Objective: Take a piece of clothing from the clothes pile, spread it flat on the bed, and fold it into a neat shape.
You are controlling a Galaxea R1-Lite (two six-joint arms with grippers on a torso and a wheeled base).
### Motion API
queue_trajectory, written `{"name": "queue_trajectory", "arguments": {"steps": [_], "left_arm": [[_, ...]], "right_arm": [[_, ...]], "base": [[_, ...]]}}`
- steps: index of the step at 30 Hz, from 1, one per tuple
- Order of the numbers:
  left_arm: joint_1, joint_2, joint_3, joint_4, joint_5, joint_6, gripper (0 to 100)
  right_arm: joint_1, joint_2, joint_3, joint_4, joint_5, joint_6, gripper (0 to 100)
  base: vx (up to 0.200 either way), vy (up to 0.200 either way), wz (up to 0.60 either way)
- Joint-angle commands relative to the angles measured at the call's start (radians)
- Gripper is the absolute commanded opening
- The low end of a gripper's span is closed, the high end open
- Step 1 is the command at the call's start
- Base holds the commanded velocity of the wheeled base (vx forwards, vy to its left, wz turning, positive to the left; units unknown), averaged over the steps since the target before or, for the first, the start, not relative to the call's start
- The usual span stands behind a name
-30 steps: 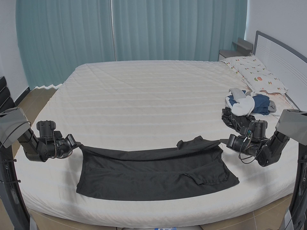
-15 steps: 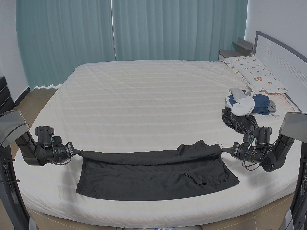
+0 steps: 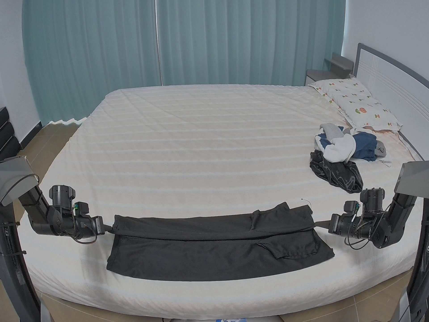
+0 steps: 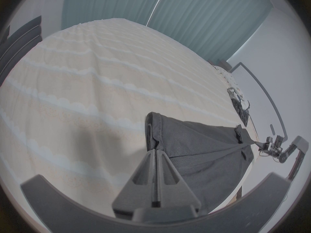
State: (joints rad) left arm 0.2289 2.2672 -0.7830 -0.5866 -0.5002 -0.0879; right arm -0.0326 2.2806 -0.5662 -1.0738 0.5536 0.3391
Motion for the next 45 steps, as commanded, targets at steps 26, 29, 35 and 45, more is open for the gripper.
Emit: {"name": "queue_trajectory", "arguments": {"steps": [26,29,35,45], "left_arm": [[0.027,-0.035,0.067,0.03,-0.004,0.134,100],[0.032,-0.044,0.053,0.03,-0.018,0.105,100],[-0.034,-0.035,-0.045,0.017,-0.001,-0.225,100],[-0.117,0.017,-0.145,0.01,0.088,-0.414,100]], "right_arm": [[-0.029,0.008,0.006,0.0,0.003,-0.031,100],[-0.047,-0.032,-0.015,0.0,0.005,0.02,100],[-0.041,0.017,-0.132,0.002,-0.011,0.207,100],[-0.017,0.145,-0.247,-0.001,-0.015,0.416,100]], "base": [[0.0,0.0,0.0],[0.0,0.0,0.0],[0.0,0.0,0.0],[0.0,0.0,0.0]]}}
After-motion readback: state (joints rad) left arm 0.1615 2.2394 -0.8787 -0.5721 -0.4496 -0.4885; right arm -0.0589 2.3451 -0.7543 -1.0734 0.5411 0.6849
